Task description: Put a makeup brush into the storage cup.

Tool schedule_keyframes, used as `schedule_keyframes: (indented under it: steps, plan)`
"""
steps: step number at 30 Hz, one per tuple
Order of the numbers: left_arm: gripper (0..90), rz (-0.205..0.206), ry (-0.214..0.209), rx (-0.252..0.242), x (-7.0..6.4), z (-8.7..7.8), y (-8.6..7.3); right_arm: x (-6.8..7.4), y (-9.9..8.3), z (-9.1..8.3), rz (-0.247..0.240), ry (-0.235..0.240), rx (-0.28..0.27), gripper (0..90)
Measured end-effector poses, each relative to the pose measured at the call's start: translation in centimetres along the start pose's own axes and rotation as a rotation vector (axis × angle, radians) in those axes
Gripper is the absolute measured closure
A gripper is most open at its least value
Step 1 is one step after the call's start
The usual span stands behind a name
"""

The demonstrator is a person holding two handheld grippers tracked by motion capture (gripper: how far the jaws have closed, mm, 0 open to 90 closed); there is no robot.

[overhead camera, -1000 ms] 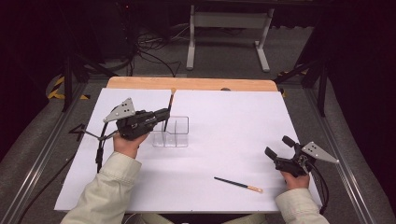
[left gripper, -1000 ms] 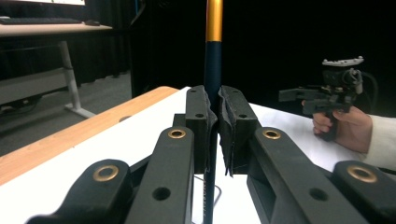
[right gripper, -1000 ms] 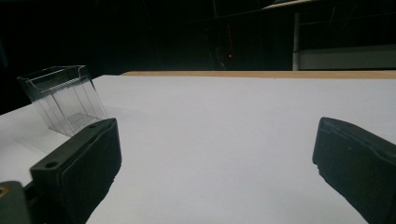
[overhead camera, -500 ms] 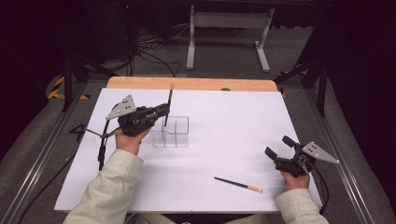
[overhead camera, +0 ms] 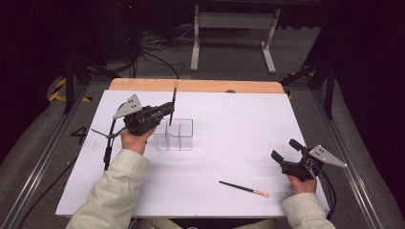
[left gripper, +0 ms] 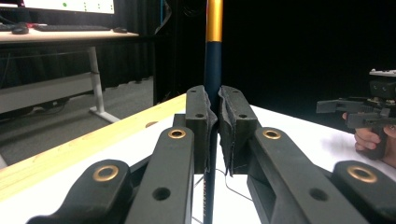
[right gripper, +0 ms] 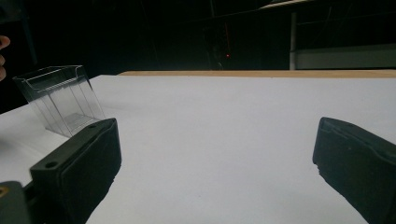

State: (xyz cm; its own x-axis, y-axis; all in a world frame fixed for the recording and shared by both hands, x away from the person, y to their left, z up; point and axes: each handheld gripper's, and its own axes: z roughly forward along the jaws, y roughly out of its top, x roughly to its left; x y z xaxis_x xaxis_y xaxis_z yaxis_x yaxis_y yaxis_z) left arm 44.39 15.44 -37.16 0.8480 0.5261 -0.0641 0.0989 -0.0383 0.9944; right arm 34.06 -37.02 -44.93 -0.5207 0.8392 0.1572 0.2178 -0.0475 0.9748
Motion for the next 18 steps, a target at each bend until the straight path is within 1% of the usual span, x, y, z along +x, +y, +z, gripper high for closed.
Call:
schedule_keyframes:
  steps: [6, 12, 15, 18]
  plan:
    - [82.3, 0.002, -0.006, 0.009, 0.1, 0.2, -0.3, 0.0, 0.0, 0.0, 0.000, 0.002, 0.000, 1.6]
    - [82.4, -0.002, -0.011, 0.039, 0.2, 0.5, -0.8, 0.0, 0.0, 0.0, 0.001, 0.004, 0.000, 1.6]
    - [82.4, -0.004, -0.017, 0.062, 0.3, 0.7, -1.1, 0.0, 0.0, 0.0, 0.000, 0.005, 0.000, 1.6]
    - [82.3, -0.005, -0.019, 0.069, 0.3, 0.8, -1.1, 0.0, 0.0, 0.0, 0.001, 0.004, 0.000, 1.6]
